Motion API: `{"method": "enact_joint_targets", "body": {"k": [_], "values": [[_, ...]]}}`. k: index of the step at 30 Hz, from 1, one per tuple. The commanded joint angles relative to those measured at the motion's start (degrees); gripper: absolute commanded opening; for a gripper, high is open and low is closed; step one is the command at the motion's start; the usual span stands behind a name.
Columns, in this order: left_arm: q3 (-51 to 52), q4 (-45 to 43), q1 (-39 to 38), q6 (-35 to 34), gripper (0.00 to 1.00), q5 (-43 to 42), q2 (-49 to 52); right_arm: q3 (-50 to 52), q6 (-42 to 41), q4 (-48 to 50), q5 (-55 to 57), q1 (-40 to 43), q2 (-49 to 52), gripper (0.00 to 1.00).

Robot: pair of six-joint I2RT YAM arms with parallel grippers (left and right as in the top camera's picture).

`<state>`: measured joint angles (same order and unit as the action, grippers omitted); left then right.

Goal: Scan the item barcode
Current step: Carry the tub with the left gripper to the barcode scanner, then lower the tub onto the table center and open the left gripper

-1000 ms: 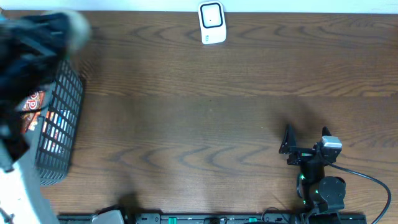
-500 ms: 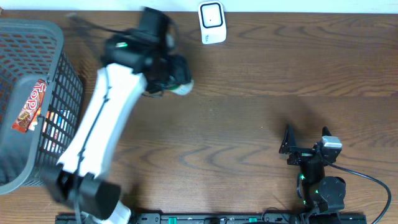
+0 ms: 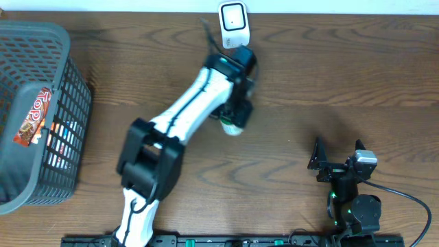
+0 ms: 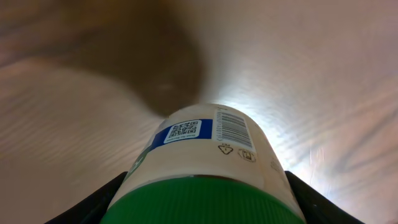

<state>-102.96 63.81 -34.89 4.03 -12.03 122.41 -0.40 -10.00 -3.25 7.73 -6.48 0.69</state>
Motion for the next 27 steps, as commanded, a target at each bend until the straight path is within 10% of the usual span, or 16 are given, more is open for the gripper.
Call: {"method": "enact_joint_targets", "body": {"k": [1,20,21,27], "values": [[-0.37,0.13,-1.53,13.86,0.53,-2.34,0.90,0.09,0.63,-0.17,0.35,0.02,-0.39,0.99],[-1.20,4.09,-1.79,17.33,0.68,7.21,2.25,0.09,0.63,-0.15,0.35,0.02,-0.39,0.99],[-1.84,5.35,-1.79,17.31,0.84,7.21,1.14,0.09,0.63,-0.17,0.35,0.02,-0.39,0.99],[-2.69,4.85,-1.79,16.87,0.96,7.19,-8.81,0.09,0.63,-0.17,0.35,0.02,-0.39,0.99]]}}
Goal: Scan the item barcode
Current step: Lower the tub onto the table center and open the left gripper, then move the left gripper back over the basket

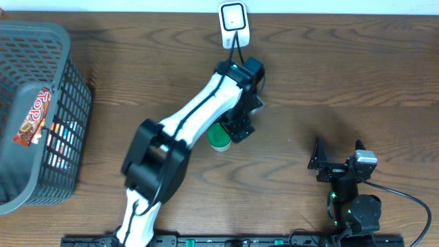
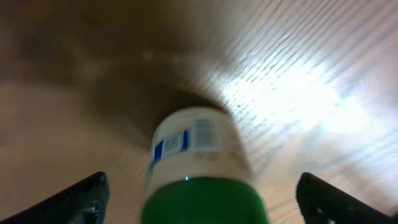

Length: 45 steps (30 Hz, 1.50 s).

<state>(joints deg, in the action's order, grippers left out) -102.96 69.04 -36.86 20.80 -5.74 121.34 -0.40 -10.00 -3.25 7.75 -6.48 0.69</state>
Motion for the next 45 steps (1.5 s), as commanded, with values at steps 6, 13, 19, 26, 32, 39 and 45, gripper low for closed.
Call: {"method": "enact_joint_targets", "body": {"k": [6,13,19,26,32,39,45], "values": [[-2.69,-1.42,0.90,0.11,0.96,1.07,-21.18,0.09,0.63,-0.15,0.33,0.02,-0.39,0.99],[-2.69,-1.25,6.78,-2.71,0.97,1.29,-35.76,0.09,0.63,-0.15,0.33,0.02,-0.39,0.99],[-2.67,-0.50,14.80,-4.68,0.97,1.31,-44.35,0.09,0.63,-0.15,0.33,0.02,-0.39,0.99],[-2.67,-0.26,24.74,-10.47,0.97,1.29,-49.44,0.09,0.63,-0.17,0.33,0.02,-0.39,0.99],[-2.67,-0.07,29.44,-17.03,0.97,1.55,-49.55,0.09,0.63,-0.17,0.33,0.02,-0.39,0.99],[-2.67,-0.76,36.15,-34.53,0.97,12.87,-49.99,0.09,0.63,-0.15,0.33,0.02,-0.39,0.99],[-2.67,1.68,38.99,-38.95,0.97,13.22,-49.96,0.09,0.63,-0.17,0.33,0.02,-0.39,0.99]]}}
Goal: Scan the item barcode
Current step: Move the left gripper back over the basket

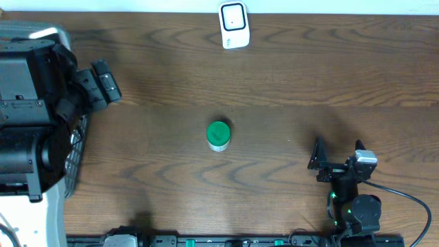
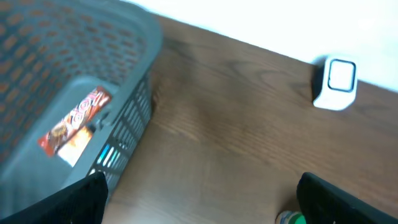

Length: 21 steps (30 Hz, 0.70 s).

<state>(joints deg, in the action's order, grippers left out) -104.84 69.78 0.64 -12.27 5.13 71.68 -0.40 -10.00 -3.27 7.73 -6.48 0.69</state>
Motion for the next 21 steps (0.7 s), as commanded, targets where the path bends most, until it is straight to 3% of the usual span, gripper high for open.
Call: {"method": "enact_joint_targets", "body": {"k": [1,4,21], "values": [[-0.79,1.20,1.97,-6.78,0.97,3.21,-0.37,0.09,0.63,-0.13,0.35,0.02,-0.39,0.99],[-0.79,2.51,3.63,-9.11,0.97,6.47,-0.85,0.09,0.63,-0.13,0.35,0.02,-0.39,0.99],[-0.79,5.62,5.18,-9.49,0.97,6.99,-1.36,0.09,0.63,-0.13,0.35,0.02,-0.39,0.99]]}}
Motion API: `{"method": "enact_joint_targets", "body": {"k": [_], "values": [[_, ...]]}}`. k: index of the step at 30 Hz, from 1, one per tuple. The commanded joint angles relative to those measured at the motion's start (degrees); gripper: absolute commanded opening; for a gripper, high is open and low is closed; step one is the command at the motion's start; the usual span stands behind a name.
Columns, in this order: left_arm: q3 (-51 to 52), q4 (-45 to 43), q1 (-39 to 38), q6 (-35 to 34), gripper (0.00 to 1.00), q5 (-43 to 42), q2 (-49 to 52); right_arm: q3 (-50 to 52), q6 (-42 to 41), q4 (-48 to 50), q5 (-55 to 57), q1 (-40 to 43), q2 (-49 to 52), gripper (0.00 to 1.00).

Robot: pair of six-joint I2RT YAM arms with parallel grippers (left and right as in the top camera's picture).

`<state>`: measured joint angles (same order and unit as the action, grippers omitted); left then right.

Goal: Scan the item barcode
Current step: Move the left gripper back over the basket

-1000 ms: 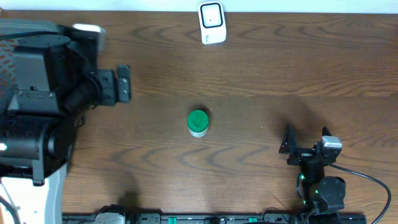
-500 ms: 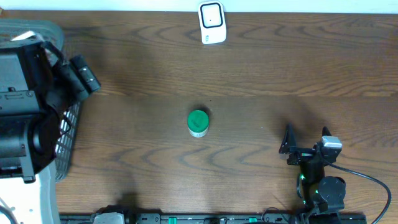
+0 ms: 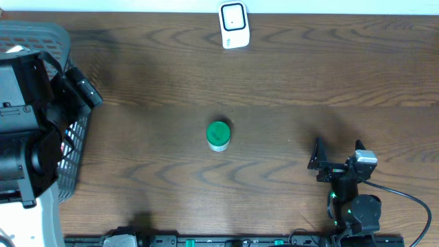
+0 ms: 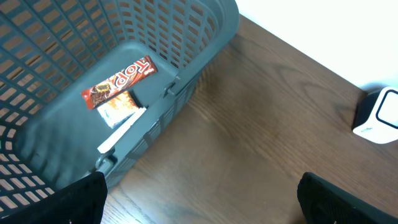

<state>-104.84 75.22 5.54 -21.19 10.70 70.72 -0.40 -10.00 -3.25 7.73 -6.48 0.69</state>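
Observation:
A white bottle with a green lid (image 3: 218, 134) stands upright alone in the middle of the wooden table. The white scanner (image 3: 233, 25) sits at the far edge, and it also shows as the scanner (image 4: 380, 114) in the left wrist view. My left gripper (image 3: 84, 92) hangs open and empty at the far left, by the grey basket (image 3: 41, 36). Its black fingers (image 4: 79, 200) frame bare wood beside the basket's wall (image 4: 186, 68). Inside lie a TOP chocolate bar (image 4: 119, 81) and a white packet (image 4: 118, 112). My right gripper (image 3: 336, 165) rests at the front right.
The basket fills the table's left end, and its rim stands well above the wood. A black cable (image 3: 405, 199) runs from the right arm's base toward the right edge. The table's far edge meets a white wall just behind the scanner.
My left gripper has shifted a little further left, toward the basket. Its wrist view now looks down into the basket and no longer shows the bottle. The bottle and right arm have not moved.
First my left gripper was shut on the green-lidded bottle just in front of the scanner. Then it was open above the bottle, which stood on the table. Later the arm was at the far left by the basket, where it remains, open and empty.

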Motion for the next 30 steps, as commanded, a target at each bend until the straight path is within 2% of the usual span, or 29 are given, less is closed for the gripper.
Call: {"method": "enact_joint_targets", "body": {"k": [1,6,13,21,30], "values": [[-0.79,0.17,0.28,-0.57,0.97,2.47,-0.37,0.09,0.63,-0.15,0.35,0.02,-0.39,0.99],[-0.79,0.66,0.31,-4.87,0.98,10.51,-0.39,0.09,0.63,-0.15,0.35,0.02,-0.39,0.99],[-0.79,0.87,0.31,-13.31,0.97,14.67,-0.37,0.09,0.63,-0.15,0.35,0.02,-0.39,0.99],[-0.76,1.03,0.61,-14.12,0.98,19.71,-0.35,0.09,0.63,-0.15,0.35,0.02,-0.39,0.99],[-0.37,0.90,12.96,-17.57,0.99,20.76,0.24,0.09,0.63,-0.15,0.35,0.02,-0.39,0.99]]}}
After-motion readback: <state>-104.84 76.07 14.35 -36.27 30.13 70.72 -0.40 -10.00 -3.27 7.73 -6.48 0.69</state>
